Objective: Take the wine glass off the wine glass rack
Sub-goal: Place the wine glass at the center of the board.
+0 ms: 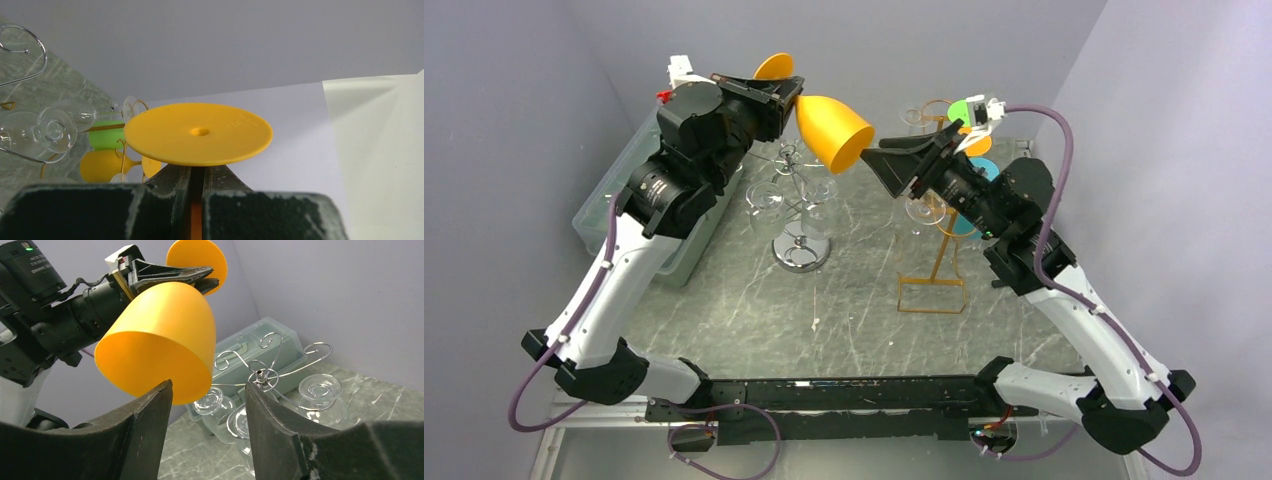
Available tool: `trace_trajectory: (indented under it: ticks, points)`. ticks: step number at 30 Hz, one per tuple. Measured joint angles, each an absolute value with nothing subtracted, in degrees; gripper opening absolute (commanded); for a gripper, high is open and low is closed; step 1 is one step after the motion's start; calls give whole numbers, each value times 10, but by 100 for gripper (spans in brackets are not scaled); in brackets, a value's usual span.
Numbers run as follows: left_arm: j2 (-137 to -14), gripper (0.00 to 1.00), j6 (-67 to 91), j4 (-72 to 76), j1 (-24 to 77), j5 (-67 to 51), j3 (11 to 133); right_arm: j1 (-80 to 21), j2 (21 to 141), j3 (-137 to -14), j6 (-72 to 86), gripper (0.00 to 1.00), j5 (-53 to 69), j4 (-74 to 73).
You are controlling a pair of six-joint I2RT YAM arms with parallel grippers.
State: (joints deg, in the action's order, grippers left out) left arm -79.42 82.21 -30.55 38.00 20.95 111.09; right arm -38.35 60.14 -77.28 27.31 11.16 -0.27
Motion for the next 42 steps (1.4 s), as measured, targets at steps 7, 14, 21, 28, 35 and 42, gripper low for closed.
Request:
trace_trajectory:
  ticks: [7,14,21,28,35,42]
  points:
    - [-795,0,833,-298,380,199,1093,-408,641,-787,265,45,71,5]
    - [-796,0,843,-294,380,191,1080,-428,655,-787,266,24,28,30]
    - [-795,11,853,-276,378,189,1069,-441,658,-787,260,0,-20,38]
    - [-788,91,829,-273,377,183,1057,-454,660,-787,267,0,-46,36]
    - [-739,99,731,-272,377,178,1023,-456,642,-787,275,0,-60,13]
    - [-649,99,568,-272,377,176,983,-456,582,-811,277,0,-55,-105]
